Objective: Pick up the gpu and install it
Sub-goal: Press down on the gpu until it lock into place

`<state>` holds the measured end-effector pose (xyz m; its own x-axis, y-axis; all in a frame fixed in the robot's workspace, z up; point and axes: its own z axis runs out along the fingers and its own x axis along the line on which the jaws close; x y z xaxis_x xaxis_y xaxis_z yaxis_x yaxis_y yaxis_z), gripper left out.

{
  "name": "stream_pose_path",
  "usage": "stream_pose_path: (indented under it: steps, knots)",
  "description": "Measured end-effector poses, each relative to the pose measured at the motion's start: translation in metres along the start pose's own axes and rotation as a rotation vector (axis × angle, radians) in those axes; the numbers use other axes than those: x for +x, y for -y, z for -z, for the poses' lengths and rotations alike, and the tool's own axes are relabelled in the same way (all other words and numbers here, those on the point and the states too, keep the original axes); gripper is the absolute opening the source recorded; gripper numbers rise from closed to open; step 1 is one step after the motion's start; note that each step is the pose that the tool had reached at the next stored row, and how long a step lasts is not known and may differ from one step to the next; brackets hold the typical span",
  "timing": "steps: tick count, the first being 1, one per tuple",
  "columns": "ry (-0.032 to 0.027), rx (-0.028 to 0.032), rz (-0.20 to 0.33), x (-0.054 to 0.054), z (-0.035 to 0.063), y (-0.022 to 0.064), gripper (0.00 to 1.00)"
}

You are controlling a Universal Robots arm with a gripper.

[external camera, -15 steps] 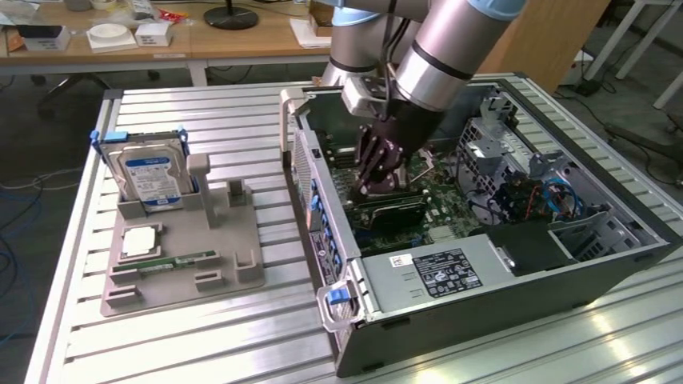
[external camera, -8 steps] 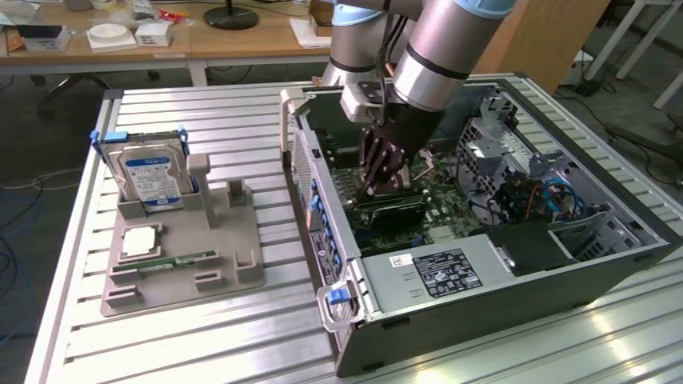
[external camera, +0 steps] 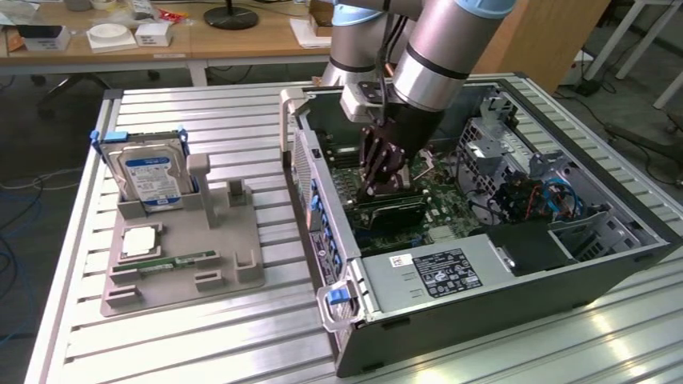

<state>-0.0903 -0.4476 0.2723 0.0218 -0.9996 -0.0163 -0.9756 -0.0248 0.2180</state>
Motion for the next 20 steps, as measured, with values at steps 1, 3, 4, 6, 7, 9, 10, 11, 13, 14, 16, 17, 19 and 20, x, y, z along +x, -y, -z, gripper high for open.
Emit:
stream_pose_path:
  steps: [1, 3, 4, 6, 7, 9, 10, 11, 13, 14, 16, 17, 19, 20]
  knots:
    - [0.0, 0.0, 0.0, 0.0, 0.0, 0.0, 0.1]
    - [0.0, 0.0, 0.0, 0.0, 0.0, 0.0, 0.1]
    - [0.0, 0.0, 0.0, 0.0, 0.0, 0.0, 0.1]
    - [0.0, 0.0, 0.0, 0.0, 0.0, 0.0, 0.1]
    - [0.0, 0.0, 0.0, 0.0, 0.0, 0.0, 0.1]
    - [0.0, 0.0041, 0.0, -0.0001, 0.0, -0.0001, 0.1]
    - [-0.0005, 0.0176, 0.0, -0.0001, 0.0001, -0.0001, 0.1]
    - [-0.0008, 0.0352, 0.0, 0.0, 0.0, 0.0, 0.1]
    - [-0.0018, 0.0716, 0.001, 0.0, 0.0001, 0.0, 0.1]
    - [-0.0021, 0.0907, 0.001, 0.0, 0.0, 0.0, 0.1]
    - [-0.0031, 0.1267, 0.001, 0.0, 0.0, -0.0001, 0.1]
    - [-0.0035, 0.1447, 0.002, 0.0, 0.0, -0.0001, 0.1]
    - [-0.0044, 0.1805, 0.002, 0.0, 0.0, -0.0003, 0.1]
    - [-0.0048, 0.1986, 0.002, 0.0, -0.0001, -0.0003, 0.1]
